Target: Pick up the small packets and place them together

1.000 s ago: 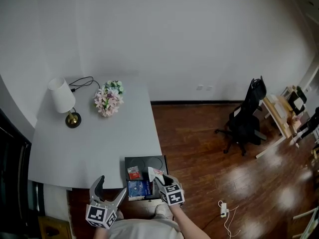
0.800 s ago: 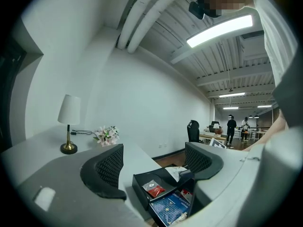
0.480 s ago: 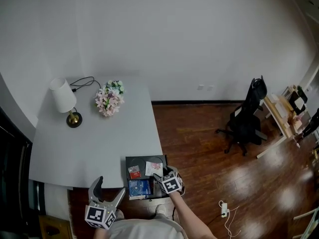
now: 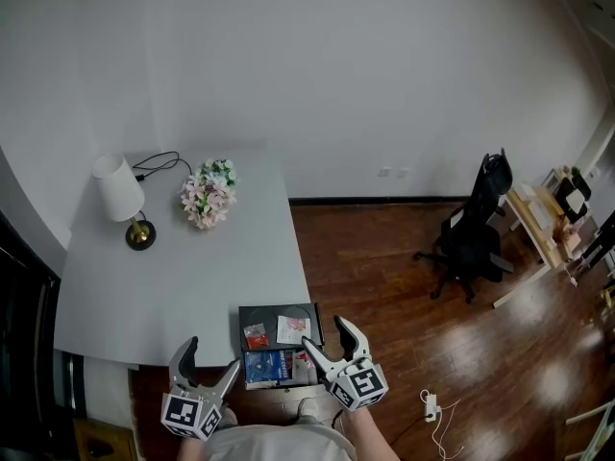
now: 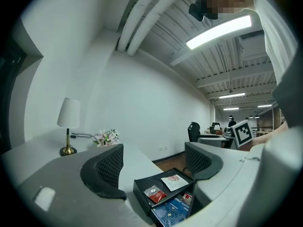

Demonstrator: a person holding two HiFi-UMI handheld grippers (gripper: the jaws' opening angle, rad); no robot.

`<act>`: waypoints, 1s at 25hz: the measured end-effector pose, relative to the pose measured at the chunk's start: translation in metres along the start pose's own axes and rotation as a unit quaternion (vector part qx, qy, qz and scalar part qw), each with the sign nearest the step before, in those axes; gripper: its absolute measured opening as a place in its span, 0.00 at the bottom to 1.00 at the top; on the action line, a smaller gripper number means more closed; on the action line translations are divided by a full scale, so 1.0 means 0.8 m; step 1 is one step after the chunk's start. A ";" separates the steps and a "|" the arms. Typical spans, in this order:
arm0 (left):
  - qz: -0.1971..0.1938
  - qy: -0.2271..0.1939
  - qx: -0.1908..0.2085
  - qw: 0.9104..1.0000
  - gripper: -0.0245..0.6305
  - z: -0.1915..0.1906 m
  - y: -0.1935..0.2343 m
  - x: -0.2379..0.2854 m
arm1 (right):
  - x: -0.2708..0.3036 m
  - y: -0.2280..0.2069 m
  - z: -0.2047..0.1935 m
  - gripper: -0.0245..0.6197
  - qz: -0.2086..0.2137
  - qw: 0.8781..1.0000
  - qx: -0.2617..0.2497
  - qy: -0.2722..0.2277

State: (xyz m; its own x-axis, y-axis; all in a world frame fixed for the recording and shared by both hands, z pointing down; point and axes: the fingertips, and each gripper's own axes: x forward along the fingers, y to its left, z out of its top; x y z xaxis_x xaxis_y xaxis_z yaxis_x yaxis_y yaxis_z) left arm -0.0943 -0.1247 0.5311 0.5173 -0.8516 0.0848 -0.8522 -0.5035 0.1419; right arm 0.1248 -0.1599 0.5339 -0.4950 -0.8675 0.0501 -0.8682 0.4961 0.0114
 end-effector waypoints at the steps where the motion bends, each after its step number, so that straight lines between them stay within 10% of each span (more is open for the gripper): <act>1: -0.003 -0.003 0.003 1.000 0.64 0.003 -0.001 0.003 | -0.004 0.001 0.014 0.61 -0.001 1.000 -0.009 -0.010; 25: -0.038 -0.007 0.020 0.999 0.63 0.010 -0.023 0.025 | 0.004 0.046 0.023 0.61 0.049 0.999 -0.016 -0.004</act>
State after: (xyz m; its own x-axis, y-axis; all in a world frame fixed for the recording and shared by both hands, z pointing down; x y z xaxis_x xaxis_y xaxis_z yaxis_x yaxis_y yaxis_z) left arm -0.0687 -0.1334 0.5221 0.5797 -0.8124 0.0620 -0.8132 -0.5721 0.1070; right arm 0.0906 -0.1449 0.5164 -0.5776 -0.8152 0.0437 -0.8143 0.5791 0.0396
